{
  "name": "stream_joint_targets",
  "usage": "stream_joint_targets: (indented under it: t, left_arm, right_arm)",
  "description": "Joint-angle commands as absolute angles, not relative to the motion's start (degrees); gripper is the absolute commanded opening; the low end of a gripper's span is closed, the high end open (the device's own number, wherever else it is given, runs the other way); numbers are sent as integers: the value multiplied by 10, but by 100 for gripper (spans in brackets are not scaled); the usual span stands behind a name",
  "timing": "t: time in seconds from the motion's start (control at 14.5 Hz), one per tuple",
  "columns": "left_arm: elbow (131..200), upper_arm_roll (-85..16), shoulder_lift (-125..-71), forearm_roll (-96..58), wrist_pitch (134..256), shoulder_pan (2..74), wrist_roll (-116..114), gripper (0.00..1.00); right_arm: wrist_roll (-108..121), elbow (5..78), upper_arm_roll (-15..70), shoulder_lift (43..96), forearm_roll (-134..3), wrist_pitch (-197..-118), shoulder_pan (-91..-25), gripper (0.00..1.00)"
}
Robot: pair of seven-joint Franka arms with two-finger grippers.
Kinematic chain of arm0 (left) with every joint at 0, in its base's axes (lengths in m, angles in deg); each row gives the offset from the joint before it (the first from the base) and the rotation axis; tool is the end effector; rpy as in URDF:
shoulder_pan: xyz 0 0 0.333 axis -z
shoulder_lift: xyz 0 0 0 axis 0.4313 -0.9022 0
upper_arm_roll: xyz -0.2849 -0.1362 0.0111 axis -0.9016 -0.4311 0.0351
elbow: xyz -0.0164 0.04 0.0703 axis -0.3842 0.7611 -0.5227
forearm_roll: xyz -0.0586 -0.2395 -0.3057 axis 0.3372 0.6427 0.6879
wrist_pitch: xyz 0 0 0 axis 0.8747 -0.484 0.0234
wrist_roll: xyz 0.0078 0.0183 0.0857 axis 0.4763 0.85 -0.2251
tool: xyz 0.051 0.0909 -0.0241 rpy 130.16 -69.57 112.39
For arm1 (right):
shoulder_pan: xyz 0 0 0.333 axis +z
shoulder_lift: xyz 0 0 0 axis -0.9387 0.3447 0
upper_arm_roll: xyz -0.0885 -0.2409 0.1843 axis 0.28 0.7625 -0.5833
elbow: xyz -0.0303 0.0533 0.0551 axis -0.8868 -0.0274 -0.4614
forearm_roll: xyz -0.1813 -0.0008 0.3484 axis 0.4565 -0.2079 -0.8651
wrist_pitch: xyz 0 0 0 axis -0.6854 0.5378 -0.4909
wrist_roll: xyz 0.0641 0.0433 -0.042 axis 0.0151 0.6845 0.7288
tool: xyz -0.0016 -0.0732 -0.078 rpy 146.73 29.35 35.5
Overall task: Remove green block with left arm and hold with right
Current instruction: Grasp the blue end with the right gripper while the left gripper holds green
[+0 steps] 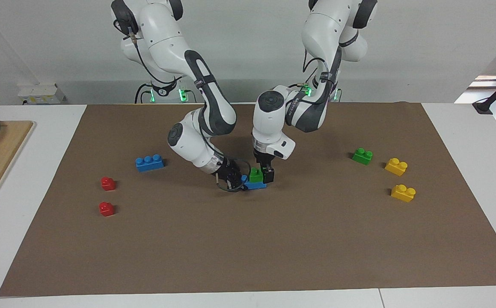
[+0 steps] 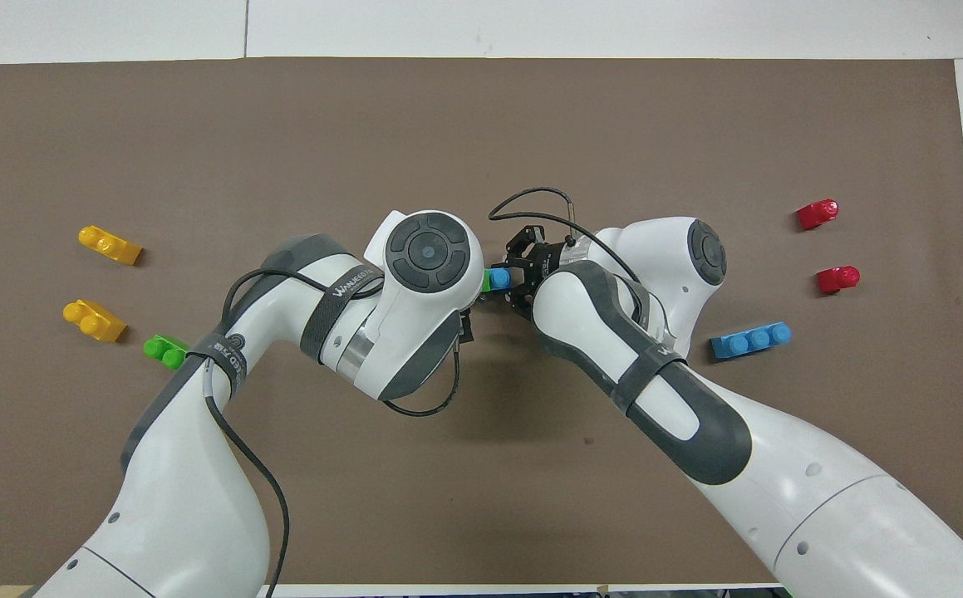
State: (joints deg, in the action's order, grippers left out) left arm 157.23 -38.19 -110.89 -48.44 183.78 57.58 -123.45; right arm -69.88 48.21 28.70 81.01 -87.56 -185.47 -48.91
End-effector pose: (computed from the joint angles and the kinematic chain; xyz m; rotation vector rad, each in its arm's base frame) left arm 0.5189 -0.4040 0.3456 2.0329 2.3148 0.0262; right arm 0.5764 0.2770 0.2614 -1.9162 1.7479 0.4851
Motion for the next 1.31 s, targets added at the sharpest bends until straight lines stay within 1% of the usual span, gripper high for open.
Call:
stream_joint_targets:
  t: [0.0, 0.14, 0.21, 0.28, 0.34, 0.41, 0.48, 0.55, 0.9, 1.24]
  left_arm:
    - [1586, -374, -1105, -494, 1853, 584, -1249, 98]
    - [1585, -374, -1105, -495, 1860, 584, -1248, 67]
    - [1585, -374, -1105, -495, 1863, 584, -1248, 56]
    - [1585, -373, -1105, -495, 1865, 584, -1248, 40]
    - [1585, -374, -1106, -500, 1868, 584, -1249, 33]
    - [1585, -374, -1106, -502, 1874, 585, -1250, 31]
    - [1585, -374, -1105, -503, 1874, 585, -1256, 12]
    - [1584, -374, -1106, -504, 1874, 585, -1259, 0]
    - [1583, -374, -1095, -505, 1872, 579, -1252, 0]
    - [1585, -375, -1030, -505, 1820, 563, -1245, 0]
  right_arm:
    - [-687, 485, 286, 814, -892, -1879, -489, 0]
    - [-687, 486, 286, 814, -892, -1889, -484, 0]
    - [-686, 488, 286, 814, -892, -1893, -484, 0]
    - [-685, 491, 286, 814, -892, -1895, -483, 0]
    - [-683, 491, 286, 814, -892, -1895, -483, 0]
    - [-682, 491, 286, 814, -892, -1895, -483, 0]
    - [-681, 491, 287, 814, -892, -1895, -483, 0]
    - [-680, 492, 286, 814, -892, -1895, -483, 0]
    - [-680, 493, 286, 814, -892, -1895, -484, 0]
    - [-680, 487, 287, 813, -887, -1886, -488, 0]
